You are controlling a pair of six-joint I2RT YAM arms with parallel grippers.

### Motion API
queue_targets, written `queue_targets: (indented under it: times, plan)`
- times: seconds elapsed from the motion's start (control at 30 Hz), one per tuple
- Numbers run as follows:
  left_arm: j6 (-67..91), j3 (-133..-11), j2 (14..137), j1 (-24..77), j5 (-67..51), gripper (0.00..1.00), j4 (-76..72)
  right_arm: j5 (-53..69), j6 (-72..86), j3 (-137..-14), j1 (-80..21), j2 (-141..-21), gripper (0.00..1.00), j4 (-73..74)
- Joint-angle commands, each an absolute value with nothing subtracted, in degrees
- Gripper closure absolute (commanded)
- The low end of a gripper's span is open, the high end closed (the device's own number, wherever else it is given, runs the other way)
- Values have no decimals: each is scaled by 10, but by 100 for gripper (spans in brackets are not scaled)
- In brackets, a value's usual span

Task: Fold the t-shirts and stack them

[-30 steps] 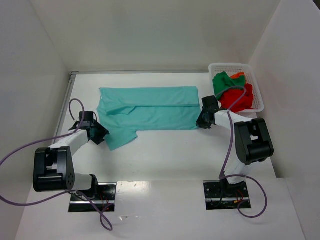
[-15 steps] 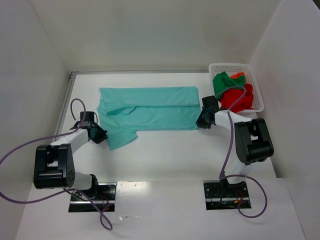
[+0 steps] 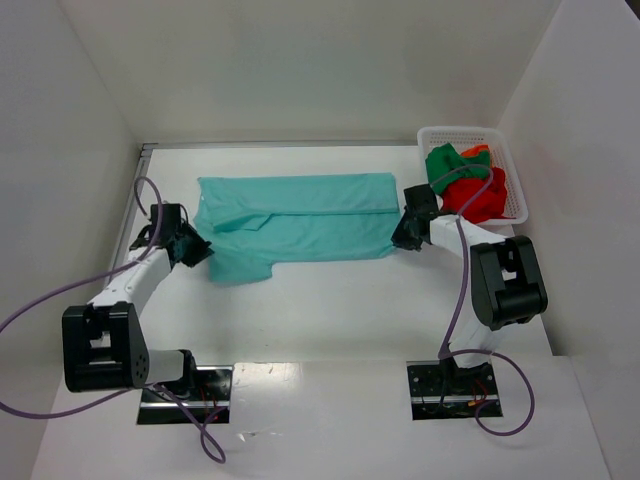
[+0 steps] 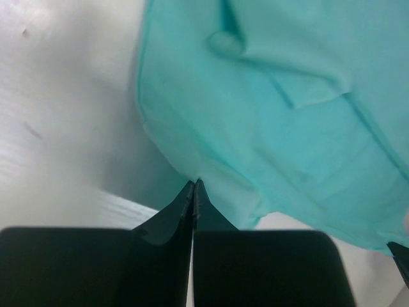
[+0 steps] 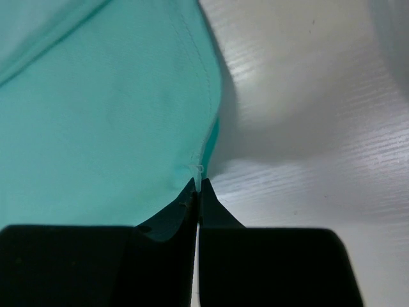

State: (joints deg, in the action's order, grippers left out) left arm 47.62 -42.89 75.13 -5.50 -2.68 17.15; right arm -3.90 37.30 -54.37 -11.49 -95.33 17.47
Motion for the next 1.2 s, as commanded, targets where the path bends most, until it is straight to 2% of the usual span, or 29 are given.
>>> queue_targets:
  times: [0.0, 0.3, 0.67, 1.17]
  plan:
    - [441, -476, 742, -57, -56, 100, 173, -55, 374, -591, -113, -941, 100, 184]
    - [413, -559, 792, -57, -83, 100, 156, -55, 380, -670, -94, -947, 100, 200]
    - [424, -584, 834, -120, -102, 100, 125, -40, 369, -764, -63, -1005, 100, 212]
    - [371, -707, 976, -142, -179, 100, 108, -28, 364, -843, -58, -1094, 100, 207]
